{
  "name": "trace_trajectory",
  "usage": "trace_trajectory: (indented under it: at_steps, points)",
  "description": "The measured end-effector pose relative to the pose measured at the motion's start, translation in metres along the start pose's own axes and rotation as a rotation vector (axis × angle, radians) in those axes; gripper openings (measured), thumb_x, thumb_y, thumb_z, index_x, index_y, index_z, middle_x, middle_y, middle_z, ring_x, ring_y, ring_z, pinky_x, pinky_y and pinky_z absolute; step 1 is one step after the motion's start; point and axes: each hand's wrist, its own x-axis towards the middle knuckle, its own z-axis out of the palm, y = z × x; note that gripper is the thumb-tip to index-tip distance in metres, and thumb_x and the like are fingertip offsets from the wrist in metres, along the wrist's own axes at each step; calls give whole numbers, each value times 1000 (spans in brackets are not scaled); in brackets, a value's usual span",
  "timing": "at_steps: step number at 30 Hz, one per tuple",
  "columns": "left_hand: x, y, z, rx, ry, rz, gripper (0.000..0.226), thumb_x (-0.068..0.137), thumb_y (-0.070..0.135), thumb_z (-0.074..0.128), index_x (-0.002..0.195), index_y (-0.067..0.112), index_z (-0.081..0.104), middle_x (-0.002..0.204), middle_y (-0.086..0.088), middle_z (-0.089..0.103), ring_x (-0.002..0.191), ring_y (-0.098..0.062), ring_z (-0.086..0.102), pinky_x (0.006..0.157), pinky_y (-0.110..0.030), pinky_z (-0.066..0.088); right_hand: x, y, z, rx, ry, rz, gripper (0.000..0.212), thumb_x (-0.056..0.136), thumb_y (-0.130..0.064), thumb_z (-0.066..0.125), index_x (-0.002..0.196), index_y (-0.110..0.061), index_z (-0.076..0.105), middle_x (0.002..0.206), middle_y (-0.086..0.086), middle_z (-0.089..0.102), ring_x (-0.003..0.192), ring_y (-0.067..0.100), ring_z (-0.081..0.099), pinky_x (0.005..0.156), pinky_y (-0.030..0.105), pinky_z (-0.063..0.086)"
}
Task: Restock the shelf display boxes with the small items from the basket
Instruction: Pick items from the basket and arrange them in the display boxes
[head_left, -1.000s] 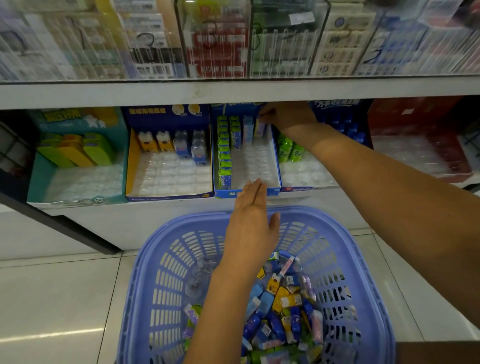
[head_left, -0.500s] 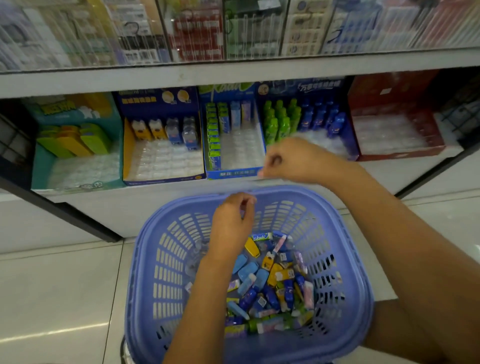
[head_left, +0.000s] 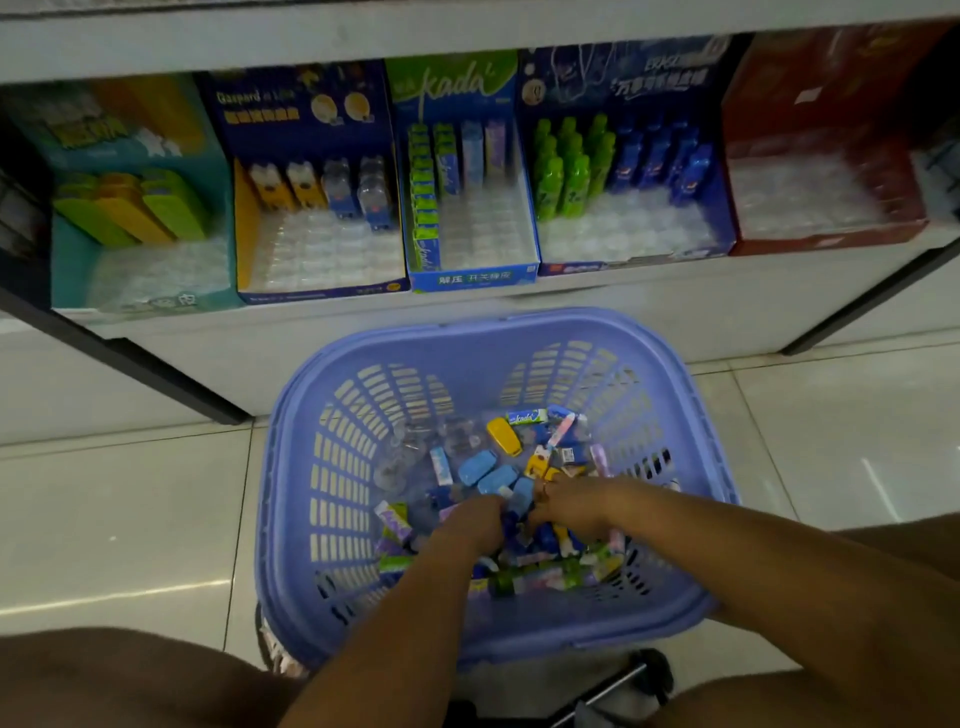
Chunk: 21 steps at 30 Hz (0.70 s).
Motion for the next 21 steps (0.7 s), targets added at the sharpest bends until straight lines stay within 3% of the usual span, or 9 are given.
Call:
trace_trajectory:
  at_steps: [3,6,8,11,14,17,19,21]
  points:
    - [10,-1,9,51,27,-50,32,91,16,58,121,4,57,120,-19,60,109,-32,59,90,-39,48,5,1,12,-91,85,-14,62,88,-3,54,141,-26,33,139,14,34,121,35,37,82,45,43]
    - [19,0,13,111,27,-109,45,90,24,62,130,9,50,127,-15,57,114,-30,57,92,-39,49,12,3,18,-190,157,-47,39,99,-23,40,137,-20,41,134,18,41,121,35,41,87,44,41]
    - [25,0,14,120,53,-127,48,88,23,64,132,11,49,128,-14,56,116,-29,56,91,-39,49,14,5,17,-210,168,-110,38,100,-28,37,136,-21,47,129,19,47,118,36,45,84,41,39]
    - [28,-3,12,45,56,-129,38,88,27,61,121,7,57,118,-16,60,107,-29,59,81,-34,48,20,4,19,-229,231,-160,37,102,-24,35,137,-23,48,120,17,54,109,34,51,70,34,35]
    - [30,-7,8,-39,49,-153,31,92,34,54,101,5,59,90,-12,60,86,-23,59,67,-27,39,25,-4,19,-247,190,-120,37,102,-26,33,135,-22,49,126,13,54,112,33,51,81,37,44]
    - [31,-6,7,-279,111,-186,37,94,32,48,65,12,40,62,-3,40,55,-13,40,48,-24,29,22,-6,13,-64,112,-38,37,99,-22,40,135,-19,49,130,13,51,113,34,51,89,41,47]
    - [28,-5,-2,-421,144,-213,35,92,26,49,62,15,36,61,-3,40,53,-12,38,45,-23,28,20,-5,11,145,93,63,38,95,-12,47,132,-17,51,127,14,52,109,34,54,87,42,49]
    - [25,-6,-12,-510,140,-208,35,90,19,49,59,14,34,59,-4,36,51,-14,35,46,-24,27,22,-2,8,295,134,126,24,91,-13,55,115,-13,59,110,12,57,98,31,56,80,38,49]
